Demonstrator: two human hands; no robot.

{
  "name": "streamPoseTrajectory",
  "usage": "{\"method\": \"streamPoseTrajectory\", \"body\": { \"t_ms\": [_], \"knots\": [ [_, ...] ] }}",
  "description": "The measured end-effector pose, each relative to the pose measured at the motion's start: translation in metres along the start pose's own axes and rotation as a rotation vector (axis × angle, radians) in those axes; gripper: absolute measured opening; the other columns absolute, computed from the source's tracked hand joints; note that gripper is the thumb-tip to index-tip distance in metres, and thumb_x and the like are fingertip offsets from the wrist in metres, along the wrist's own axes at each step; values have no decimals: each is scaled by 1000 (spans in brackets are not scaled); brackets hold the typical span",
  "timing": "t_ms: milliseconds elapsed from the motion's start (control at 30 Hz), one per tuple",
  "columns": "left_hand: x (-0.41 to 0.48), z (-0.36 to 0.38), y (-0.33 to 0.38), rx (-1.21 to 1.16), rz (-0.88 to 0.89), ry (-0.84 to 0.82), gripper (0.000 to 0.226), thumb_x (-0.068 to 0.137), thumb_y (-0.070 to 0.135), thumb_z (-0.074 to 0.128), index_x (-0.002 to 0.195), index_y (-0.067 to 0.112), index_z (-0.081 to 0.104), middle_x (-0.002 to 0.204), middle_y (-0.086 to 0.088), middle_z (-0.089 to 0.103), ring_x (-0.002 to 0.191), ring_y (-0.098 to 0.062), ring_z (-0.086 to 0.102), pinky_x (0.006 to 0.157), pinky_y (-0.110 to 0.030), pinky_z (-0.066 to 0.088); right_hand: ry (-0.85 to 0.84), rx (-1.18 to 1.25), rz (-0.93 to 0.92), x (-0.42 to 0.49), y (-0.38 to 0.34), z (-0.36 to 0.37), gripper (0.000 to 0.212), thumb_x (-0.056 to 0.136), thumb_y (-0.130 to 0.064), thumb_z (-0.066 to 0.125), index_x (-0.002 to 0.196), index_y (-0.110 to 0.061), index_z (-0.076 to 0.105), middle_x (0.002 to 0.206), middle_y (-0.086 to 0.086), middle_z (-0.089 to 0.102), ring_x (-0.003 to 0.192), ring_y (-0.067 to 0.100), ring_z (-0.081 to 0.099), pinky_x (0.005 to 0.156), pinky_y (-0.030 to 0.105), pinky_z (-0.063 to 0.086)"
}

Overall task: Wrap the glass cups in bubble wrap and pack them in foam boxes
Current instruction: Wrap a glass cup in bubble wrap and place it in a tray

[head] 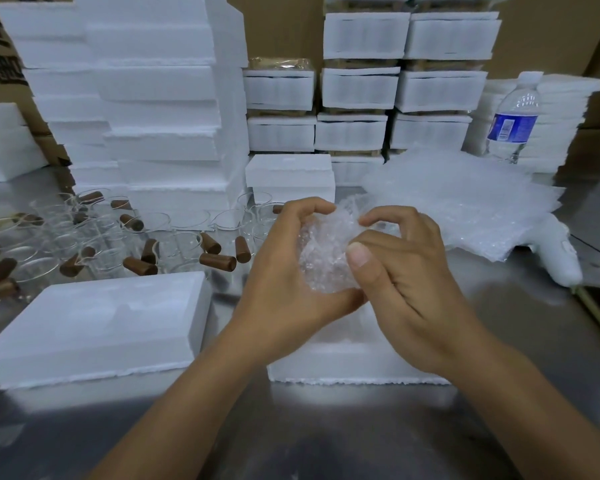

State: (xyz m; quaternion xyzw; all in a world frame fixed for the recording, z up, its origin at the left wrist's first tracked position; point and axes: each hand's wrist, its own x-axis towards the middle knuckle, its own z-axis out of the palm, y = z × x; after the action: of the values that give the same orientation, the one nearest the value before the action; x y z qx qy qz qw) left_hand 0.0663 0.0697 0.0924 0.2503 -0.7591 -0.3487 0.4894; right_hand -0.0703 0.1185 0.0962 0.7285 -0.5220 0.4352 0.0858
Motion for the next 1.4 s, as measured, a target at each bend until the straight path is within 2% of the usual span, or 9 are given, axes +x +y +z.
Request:
{"method": "streamPoseTrajectory", "body": {
  "t_ms": [200,267,367,500,633,867,1067,1233,1400],
  "knots": [
    [1,1,-2,77,15,8,51,56,45,78,98,42,50,103,11,57,94,-9,59,77,-27,50,123,128,-61,0,-2,-1,36,96,-39,36,81,-20,63,87,-12,55,98,7,47,88,30,39],
    [3,-1,-2,126,38,27,45,56,51,76,92,36,53,102,8,55,94,-6,56,76,-14,45,252,162,-7,0,-1,-3,21,92,-33,43,102,-23,59,100,-13,51,100,1,49,87,16,38],
    [2,-2,-2,154,46,18,42,54,49,81,85,32,57,102,6,52,96,-1,54,75,-5,40,272,194,182,1,2,-5,30,89,-39,46,116,-26,51,110,-16,49,108,-7,45,87,3,31],
    [1,-1,-2,111,49,-34,41,55,38,84,86,36,58,104,4,53,97,-3,55,78,-10,44,176,171,194,2,4,-2,31,89,-46,37,102,-31,61,99,-20,56,102,-2,47,86,15,36],
    [1,-1,-4,42,-45,-31,72,51,45,84,106,39,38,108,13,52,95,-5,59,76,-25,53,178,133,67,0,4,-1,30,94,-38,38,97,-32,67,103,-14,58,108,0,45,93,36,39],
    [0,-1,-5,71,32,-53,88,54,27,83,126,28,33,111,22,45,104,16,48,76,0,38,-18,36,61,-3,5,6,69,93,-61,14,79,-24,71,130,-11,48,126,6,31,105,26,19],
    [-3,-7,-3,29,0,-108,73,59,18,86,119,35,47,111,34,50,103,10,54,77,-4,42,101,57,46,-4,2,7,56,98,-48,22,89,-22,70,114,-8,58,112,-5,41,99,33,29],
    [3,-23,-6,-96,-142,-64,64,55,32,85,111,47,57,109,23,59,95,2,63,73,-13,52,281,306,290,6,6,-10,13,93,-31,51,86,-31,62,81,-13,63,82,-3,58,70,4,40],
    [6,-26,-7,-139,-174,4,68,54,39,84,112,56,54,110,34,55,99,7,59,74,-12,50,66,669,622,11,9,-19,25,87,-34,55,69,-22,67,55,0,61,56,9,59,70,25,49]
  ]
}}
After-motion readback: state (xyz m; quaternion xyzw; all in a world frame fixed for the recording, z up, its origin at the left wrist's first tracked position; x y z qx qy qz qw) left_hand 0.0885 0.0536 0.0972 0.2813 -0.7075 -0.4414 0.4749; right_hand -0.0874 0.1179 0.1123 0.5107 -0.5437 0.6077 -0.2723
